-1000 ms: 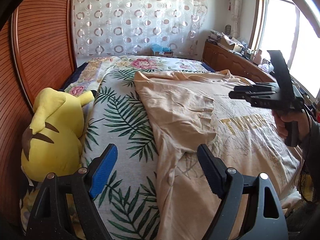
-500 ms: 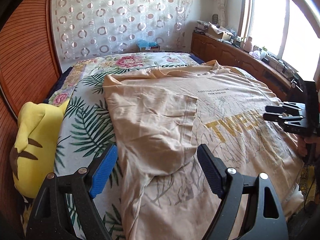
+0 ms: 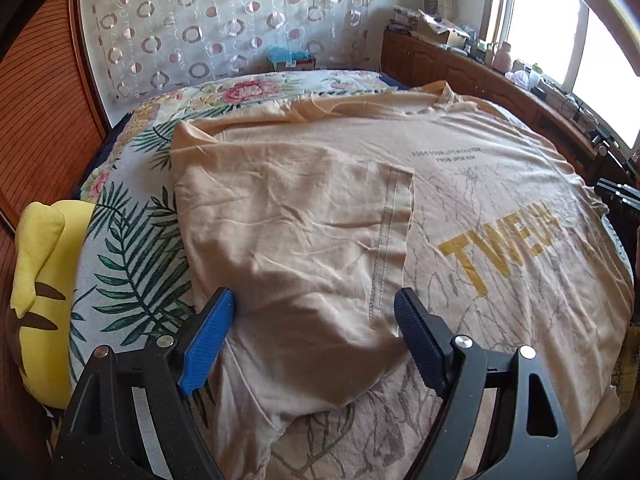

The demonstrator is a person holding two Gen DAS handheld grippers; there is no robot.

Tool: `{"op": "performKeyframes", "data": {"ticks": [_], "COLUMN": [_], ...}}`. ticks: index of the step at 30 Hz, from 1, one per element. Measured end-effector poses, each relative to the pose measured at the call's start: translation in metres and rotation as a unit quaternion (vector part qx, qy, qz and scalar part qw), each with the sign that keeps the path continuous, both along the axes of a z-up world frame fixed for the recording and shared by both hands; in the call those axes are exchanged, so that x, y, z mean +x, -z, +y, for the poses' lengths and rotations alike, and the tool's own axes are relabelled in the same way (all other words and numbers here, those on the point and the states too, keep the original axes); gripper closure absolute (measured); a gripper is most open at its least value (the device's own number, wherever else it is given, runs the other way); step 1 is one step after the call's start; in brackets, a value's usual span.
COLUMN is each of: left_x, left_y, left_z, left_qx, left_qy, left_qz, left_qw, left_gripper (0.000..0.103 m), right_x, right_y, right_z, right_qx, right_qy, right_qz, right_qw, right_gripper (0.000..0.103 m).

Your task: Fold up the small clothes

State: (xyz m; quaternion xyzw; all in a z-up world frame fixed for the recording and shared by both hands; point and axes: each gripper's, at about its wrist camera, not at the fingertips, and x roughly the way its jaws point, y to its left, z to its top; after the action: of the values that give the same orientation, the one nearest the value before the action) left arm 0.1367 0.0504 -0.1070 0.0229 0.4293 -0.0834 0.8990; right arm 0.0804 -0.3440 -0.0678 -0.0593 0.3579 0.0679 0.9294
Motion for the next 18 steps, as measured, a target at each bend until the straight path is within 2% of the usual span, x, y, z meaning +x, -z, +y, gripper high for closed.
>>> {"op": "performKeyframes", "data": {"ticks": [4, 6, 11, 14, 18], "left_x": [0.0, 0.001, 0.005, 0.006, 0.005], "left_y": [0.001, 0.003, 0.004, 0.005, 0.006], "left_z": [-0.004, -0.007, -0.01, -0.013, -0.017], "left_qx": [0.011, 0.014, 0.014, 0.015, 0.017], "left_qy": [0.006, 0.011, 0.019, 0.031, 0.034], "left_qz": [0.0, 0.003, 0.007, 0.012, 0.013], "left_qw": [0.9999, 0.9998, 0.9997, 0.9993, 0.9992], "left_gripper": [0.02, 0.015, 0.011, 0.001, 0.0], "right_x": [0.002, 0.004, 0.01, 0.016, 0.016], "right_y": [-0.004, -0.005, -0.001, 0.003, -0.002], "right_z": [-0.033, -0.043, -0.058, -0.052, -0.059], "right_qx": [0.005, 0.015, 0.043, 0.054, 0.078], "right_qy": [0.03, 0.04, 0.06, 0.067, 0.075], "right_qz": [0.008, 0.014, 0.033, 0.049, 0.061], "right_qw": [1.0, 0.999, 0.997, 0.995, 0.992], "right_gripper": [0.062, 0.062, 0.062, 0.062, 0.062]}}
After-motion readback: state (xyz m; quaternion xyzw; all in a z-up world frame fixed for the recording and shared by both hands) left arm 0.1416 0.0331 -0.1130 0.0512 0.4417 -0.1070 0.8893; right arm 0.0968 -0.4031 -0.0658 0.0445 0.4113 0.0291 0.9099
